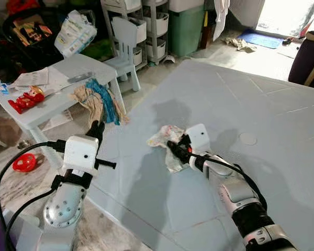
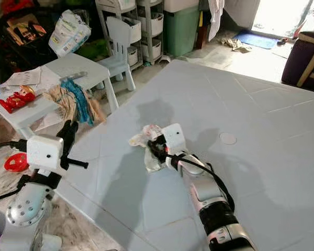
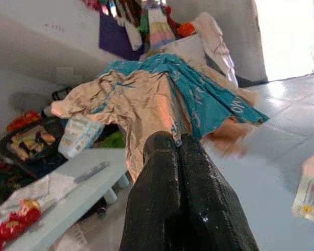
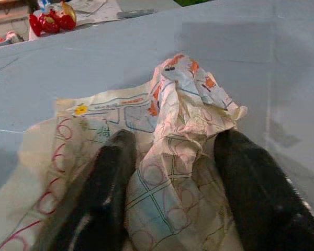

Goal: Picking trash to rubbish bin

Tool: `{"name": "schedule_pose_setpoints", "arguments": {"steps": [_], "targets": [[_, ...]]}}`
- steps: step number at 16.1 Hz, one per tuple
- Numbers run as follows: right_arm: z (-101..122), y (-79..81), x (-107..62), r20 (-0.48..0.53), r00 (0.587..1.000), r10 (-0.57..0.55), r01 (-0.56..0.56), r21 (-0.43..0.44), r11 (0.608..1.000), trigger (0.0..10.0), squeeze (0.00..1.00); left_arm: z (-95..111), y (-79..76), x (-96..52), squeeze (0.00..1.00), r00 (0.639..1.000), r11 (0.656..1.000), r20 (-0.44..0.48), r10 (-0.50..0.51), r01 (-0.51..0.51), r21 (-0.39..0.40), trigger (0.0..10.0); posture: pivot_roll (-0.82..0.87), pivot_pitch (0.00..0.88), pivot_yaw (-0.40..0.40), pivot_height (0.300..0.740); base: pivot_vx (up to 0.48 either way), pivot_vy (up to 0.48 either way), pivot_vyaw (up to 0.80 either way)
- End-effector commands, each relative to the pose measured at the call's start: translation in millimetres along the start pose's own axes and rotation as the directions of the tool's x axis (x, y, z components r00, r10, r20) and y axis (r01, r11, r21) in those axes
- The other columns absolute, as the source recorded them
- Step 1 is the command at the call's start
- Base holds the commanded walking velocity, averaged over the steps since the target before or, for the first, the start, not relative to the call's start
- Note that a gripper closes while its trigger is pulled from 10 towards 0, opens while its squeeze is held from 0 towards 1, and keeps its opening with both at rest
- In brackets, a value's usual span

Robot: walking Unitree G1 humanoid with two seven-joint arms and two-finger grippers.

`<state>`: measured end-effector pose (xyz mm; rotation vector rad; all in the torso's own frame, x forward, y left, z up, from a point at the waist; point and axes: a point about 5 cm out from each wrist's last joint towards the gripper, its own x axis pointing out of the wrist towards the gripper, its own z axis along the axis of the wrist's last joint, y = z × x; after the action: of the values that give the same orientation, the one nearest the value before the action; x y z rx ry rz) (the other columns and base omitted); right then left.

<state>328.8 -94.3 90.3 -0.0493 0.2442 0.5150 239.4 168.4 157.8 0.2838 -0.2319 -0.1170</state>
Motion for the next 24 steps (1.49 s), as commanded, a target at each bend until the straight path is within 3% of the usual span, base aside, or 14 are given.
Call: {"name": "schedule_pose_setpoints", "arguments": {"steps": [1,8,11,18,19,24], "targets": [[-9,-7.7,-6.8,-0.029,0.999,-0.026,0.027,0.043,0.999,0.0,0.00,-4,-0.5,2.9,0.00,0.999,1.000,-0.031,0.010,-0.010,-0.002,0.0,0.06,0.034,0.045,0.740,0.000,0.000,0.00],[-13,-11.9,-15.3,-0.020,0.999,-0.044,0.046,0.090,0.995,0.0,0.00,-6,-4.1,8.9,0.00,1.000,1.000,-0.031,0.003,-0.003,-0.011,0.0,0.05,0.031,0.050,0.740,0.000,0.000,0.00],[-2,-23.9,-26.4,0.066,0.993,-0.095,0.087,0.119,0.989,0.0,0.00,-9,-8.8,10.3,0.00,0.999,0.999,-0.043,0.020,-0.022,-0.046,0.0,0.03,0.030,0.045,0.740,0.000,0.000,0.00],[9,-40.1,-51.1,0.147,0.974,-0.174,0.161,0.096,0.982,0.0,0.00,-11,-13.8,15.9,0.00,0.999,0.997,-0.047,0.023,-0.026,-0.075,0.0,0.00,0.032,0.050,0.740,0.000,0.000,0.00],[11,-42.8,-55.1,0.150,0.968,-0.198,0.189,0.078,0.979,10.0,0.00,-11,-14.0,16.5,0.00,0.999,0.997,-0.046,0.023,-0.026,-0.077,0.0,0.00,0.032,0.051,0.740,0.000,0.000,0.00],[22,-51.7,-68.0,0.214,0.935,-0.282,0.267,0.097,0.959,10.0,0.00,-13,-15.8,21.2,0.00,0.998,0.995,-0.055,0.025,-0.031,-0.098,0.0,-0.03,0.030,0.064,0.740,0.000,0.000,0.00]]}}
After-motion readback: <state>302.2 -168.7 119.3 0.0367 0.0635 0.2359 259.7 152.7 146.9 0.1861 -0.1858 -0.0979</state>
